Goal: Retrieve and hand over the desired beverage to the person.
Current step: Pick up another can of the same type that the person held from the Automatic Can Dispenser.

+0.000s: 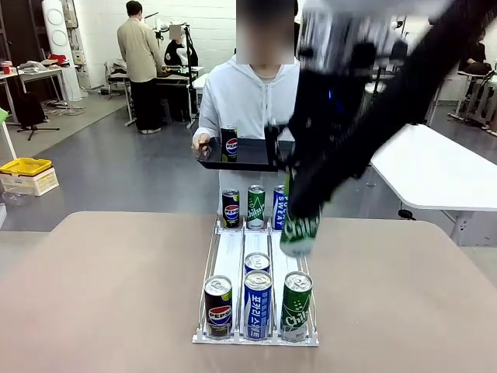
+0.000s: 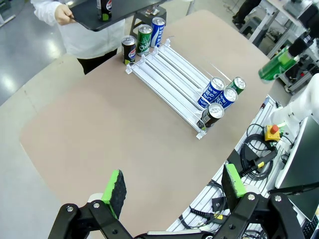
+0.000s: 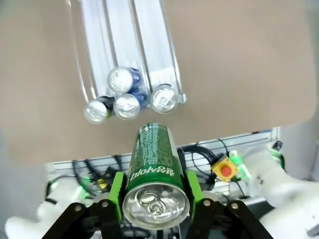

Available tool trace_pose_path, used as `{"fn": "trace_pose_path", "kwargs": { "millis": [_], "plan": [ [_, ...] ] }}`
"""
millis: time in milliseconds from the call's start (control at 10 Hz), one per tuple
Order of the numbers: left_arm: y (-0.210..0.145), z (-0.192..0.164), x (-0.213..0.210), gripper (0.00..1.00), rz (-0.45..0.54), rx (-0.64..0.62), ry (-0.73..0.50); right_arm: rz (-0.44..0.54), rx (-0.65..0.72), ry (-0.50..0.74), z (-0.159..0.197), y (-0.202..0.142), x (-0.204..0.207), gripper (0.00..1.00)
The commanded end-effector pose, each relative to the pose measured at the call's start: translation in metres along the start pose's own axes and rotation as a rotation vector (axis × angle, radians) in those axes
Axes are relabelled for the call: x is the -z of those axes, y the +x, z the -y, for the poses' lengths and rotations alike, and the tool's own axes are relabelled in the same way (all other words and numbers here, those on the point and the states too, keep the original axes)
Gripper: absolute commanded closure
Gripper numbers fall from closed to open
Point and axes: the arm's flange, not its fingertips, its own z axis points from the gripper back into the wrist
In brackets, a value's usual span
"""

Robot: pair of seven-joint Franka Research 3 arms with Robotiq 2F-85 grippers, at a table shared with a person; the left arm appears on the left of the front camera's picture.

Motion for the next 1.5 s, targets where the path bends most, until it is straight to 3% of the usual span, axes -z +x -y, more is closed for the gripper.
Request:
{"fn": "trace_pose_path", "kwargs": {
  "millis": [0,300,700,900,1400],
  "plan": [
    [0.0,0.0,-0.001,0.0,0.005,0.003,-0.007,-0.01,0.04,0.004,-0.031,0.031,-0.037,0.61],
    [0.0,0.0,-0.001,0.0,0.005,0.003,-0.007,-0.027,0.01,-0.02,-0.074,0.074,-0.066,0.61],
    [0.0,0.0,-0.001,0.0,0.005,0.003,-0.007,-0.055,0.003,-0.063,-0.114,0.092,-0.068,0.61],
    [0.0,0.0,-0.001,0.0,0.005,0.003,-0.007,-0.052,-0.029,-0.052,-0.096,0.085,-0.044,0.61],
    [0.0,0.0,-0.001,0.0,0.005,0.003,-0.007,-0.052,-0.029,-0.052,-0.096,0.085,-0.044,0.61]
  ]
}}
